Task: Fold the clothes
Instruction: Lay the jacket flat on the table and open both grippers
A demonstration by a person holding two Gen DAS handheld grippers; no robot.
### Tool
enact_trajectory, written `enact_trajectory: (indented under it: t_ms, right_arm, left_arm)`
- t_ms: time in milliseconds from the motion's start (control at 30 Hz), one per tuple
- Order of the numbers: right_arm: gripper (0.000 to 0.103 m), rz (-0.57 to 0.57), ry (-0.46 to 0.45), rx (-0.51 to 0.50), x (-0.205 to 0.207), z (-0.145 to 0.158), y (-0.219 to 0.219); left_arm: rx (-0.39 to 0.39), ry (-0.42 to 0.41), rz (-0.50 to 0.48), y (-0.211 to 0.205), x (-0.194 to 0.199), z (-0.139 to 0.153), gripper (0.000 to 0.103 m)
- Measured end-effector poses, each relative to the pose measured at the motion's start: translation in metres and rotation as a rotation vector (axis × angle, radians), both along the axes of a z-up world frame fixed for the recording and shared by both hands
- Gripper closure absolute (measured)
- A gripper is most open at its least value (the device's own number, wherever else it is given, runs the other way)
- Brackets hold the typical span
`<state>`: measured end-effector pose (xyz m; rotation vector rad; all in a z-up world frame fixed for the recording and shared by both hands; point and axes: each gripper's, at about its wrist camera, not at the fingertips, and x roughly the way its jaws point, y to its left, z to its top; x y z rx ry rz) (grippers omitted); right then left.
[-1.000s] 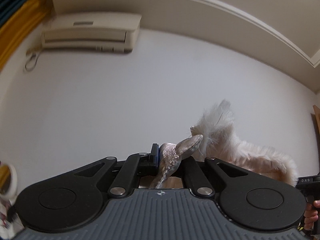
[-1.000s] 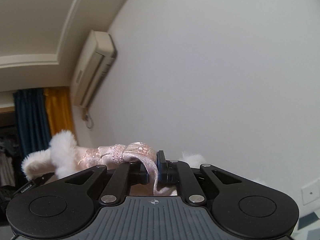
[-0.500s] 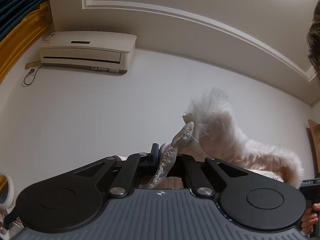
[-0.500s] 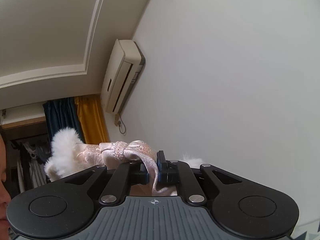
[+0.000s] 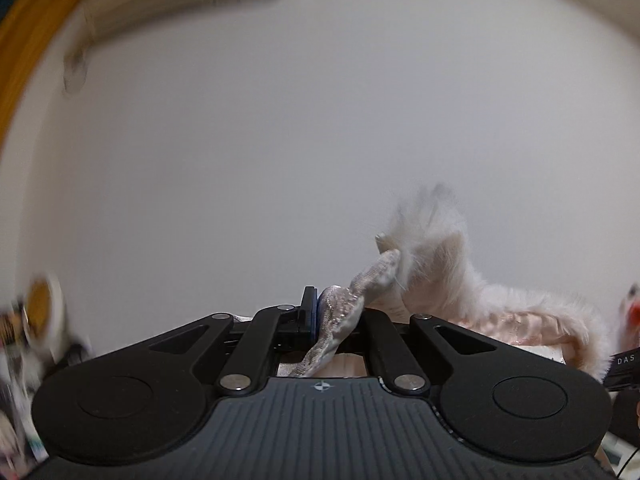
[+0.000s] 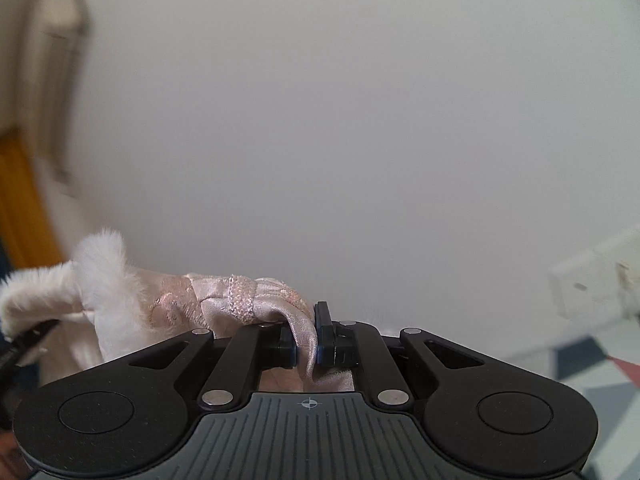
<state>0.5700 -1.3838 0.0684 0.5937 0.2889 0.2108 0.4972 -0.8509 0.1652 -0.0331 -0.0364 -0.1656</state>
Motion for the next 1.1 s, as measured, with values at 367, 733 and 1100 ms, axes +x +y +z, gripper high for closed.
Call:
enact_trajectory:
  t_ms: [367,733,1100]
  right_arm:
    - [0.029,-0.278,0.38,-0.092,0.101,-0.179,-0.04]
    - [0.019,-0.192,0.511,-0.075,-0.06,-0.229,-0.026]
    - [0.003,0.047,0.525,-0.278,-0.119,-0.232,0.108]
  left_arm:
    - [0.228,0.683,-0.092,-0.116,0.163,-0.216,0.092]
    - [0.049,0.994,-0.207,-0.046,0.07,-0.255,0.051]
    - [-0.181,1.225,-0.034,0.027,-0.001,-0.294,0.041]
